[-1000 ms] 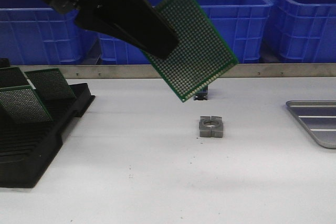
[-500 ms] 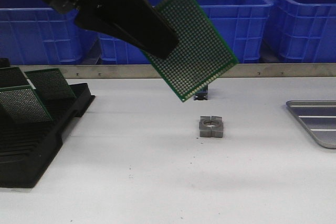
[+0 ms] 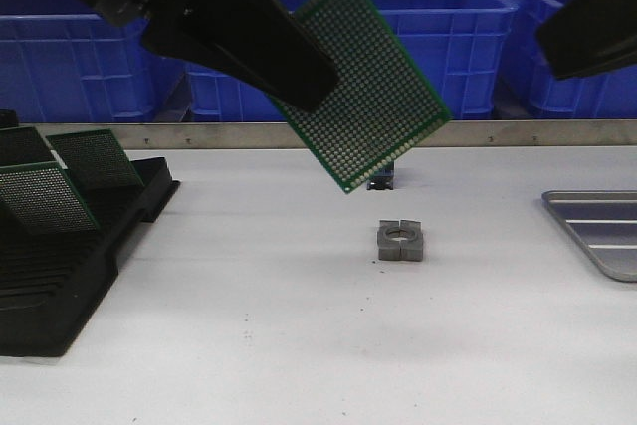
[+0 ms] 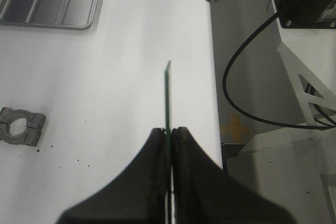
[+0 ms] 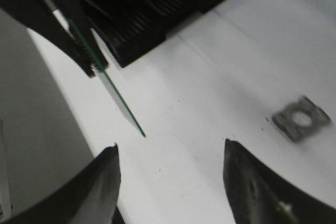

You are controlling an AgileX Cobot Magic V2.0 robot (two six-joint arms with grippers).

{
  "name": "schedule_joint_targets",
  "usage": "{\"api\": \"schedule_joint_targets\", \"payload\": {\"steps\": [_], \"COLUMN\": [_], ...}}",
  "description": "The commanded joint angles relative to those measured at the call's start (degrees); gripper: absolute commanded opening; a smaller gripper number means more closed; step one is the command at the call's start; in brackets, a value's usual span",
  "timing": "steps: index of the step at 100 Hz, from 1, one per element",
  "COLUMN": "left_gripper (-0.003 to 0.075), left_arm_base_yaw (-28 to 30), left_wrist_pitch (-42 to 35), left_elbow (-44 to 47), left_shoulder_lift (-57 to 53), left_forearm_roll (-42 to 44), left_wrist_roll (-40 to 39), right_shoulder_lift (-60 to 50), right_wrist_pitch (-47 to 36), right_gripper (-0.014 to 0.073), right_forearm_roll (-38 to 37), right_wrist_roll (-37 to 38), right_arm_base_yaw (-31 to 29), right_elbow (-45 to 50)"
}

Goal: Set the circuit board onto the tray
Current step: 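Grasp the board's edge with the right gripper and release the left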

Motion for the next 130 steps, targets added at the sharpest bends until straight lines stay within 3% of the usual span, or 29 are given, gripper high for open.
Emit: {"api": "schedule_joint_targets", "payload": {"steps": [1, 11, 33, 40, 59, 63, 68, 85, 95, 111, 130], "left_gripper": [-0.0017, -0.0017, -0.0017, -0.0017, -0.0006, 0.0024, 0.0081, 0.0387, 0.0489, 0.0484, 0.0484], "left_arm_base_yaw": [-0.37, -0.37, -0.37, -0.37, -0.37, -0.37, -0.37, -0.37, -0.37, -0.37, -0.37], "left_wrist_pitch": [0.63, 0.63, 0.63, 0.63, 0.34, 0.34, 0.34, 0.18, -0.87, -2.37, -4.59], "left_elbow": [-1.93, -1.93, -1.93, -1.93, -1.93, -1.93, -1.93, -1.93, -1.93, -1.93, -1.93], "left_shoulder_lift": [-1.78, -1.78, -1.78, -1.78, -1.78, -1.78, -1.78, -1.78, -1.78, -1.78, -1.78], "left_forearm_roll": [-3.97, -3.97, -3.97, -3.97, -3.97, -3.87, -3.87, -3.87, -2.65, 0.37, 0.71], "left_wrist_roll": [-0.45, -0.45, -0.45, -0.45, -0.35, -0.35, -0.25, -0.25, -0.25, -0.25, -0.25], "right_shoulder_lift": [2.95, 7.13, 15.24, 16.84, 17.88, 17.88, 17.88, 17.88, 17.88, 17.88, 17.88], "right_wrist_pitch": [0.67, 0.21, -3.26, -2.74, -2.24, -2.24, -2.09, -0.91, -0.76, -0.52, 1.15], "right_gripper": [0.0463, 0.0463, 0.0444, 0.0363, -0.0018, -0.0074, -0.0062, -0.0065, -0.0065, -0.0065, -0.0065], "right_forearm_roll": [8.13, 10.77, 12.84, 12.84, 12.84, 12.84, 12.84, 12.6, 11.31, 4.45, -6.29], "right_wrist_roll": [-12.74, -17.11, -17.34, -17.34, -17.24, -17.24, -17.16, -16.33, -9.23, 9.25, 22.02], "right_arm_base_yaw": [3.36, 7.71, 13.95, 14.4, 14.4, 14.4, 14.4, 14.4, 14.24, 11.2, 3.11], "right_elbow": [-1.78, -2.5, -6.67, -7.6, -7.88, -7.88, -7.88, -7.88, -7.88, -7.88, -7.88]}}
